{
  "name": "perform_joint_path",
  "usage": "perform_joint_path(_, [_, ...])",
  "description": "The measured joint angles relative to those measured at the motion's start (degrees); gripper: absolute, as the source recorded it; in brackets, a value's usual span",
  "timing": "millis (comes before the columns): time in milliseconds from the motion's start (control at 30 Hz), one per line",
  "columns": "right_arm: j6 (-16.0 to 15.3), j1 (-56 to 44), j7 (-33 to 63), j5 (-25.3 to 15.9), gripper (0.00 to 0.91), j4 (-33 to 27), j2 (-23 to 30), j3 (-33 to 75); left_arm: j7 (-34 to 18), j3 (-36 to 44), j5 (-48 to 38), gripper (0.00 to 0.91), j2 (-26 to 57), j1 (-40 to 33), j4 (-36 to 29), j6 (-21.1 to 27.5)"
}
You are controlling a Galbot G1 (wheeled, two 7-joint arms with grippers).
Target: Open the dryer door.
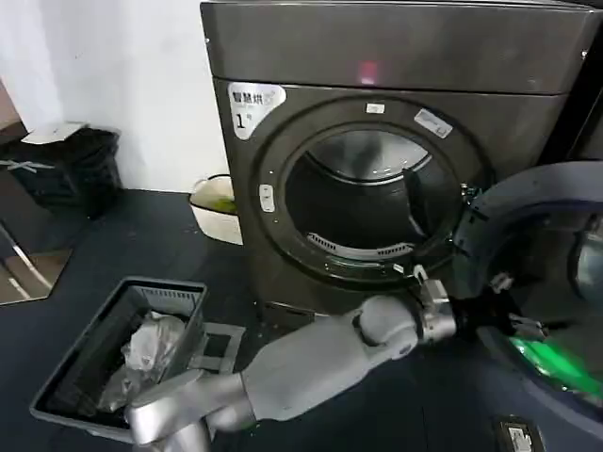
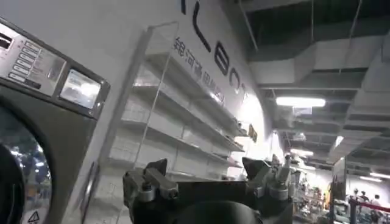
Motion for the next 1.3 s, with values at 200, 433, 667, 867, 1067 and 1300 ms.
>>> perform_joint_path(200, [0.2,-0.1,0.0,0.1,0.907,-0.2,-0.2,-0.1,-1.7,-1.4,2.6,0.907,0.0,-0.1,-0.5,-3.5])
perform_joint_path(433, [2.6,-0.2,0.1,-1.8,0.907,-1.8,-1.5,1.3,-6.3,-0.6,-4.5,0.907,7.4,-1.0,-6.9,-8.2])
perform_joint_path(667, [2.8,0.9,0.0,-2.9,0.907,-1.1,-2.0,2.1,-6.6,1.4,-8.5,0.907,24.2,-1.8,-17.8,-10.6])
perform_joint_path(867, [3.5,2.2,0.1,-5.0,0.907,0.5,-2.0,1.5,-4.3,2.8,-12.2,0.907,39.5,-1.3,-26.7,-8.9])
perform_joint_path(1067, [4.3,2.4,0.2,-5.9,0.907,0.2,-2.2,1.3,-0.2,2.7,-14.0,0.907,54.5,0.0,-30.7,-5.1])
perform_joint_path(1300, [4.3,2.1,0.2,-5.8,0.907,-0.2,-3.1,1.7,5.3,2.8,-7.6,0.907,68.2,0.2,-29.0,2.4])
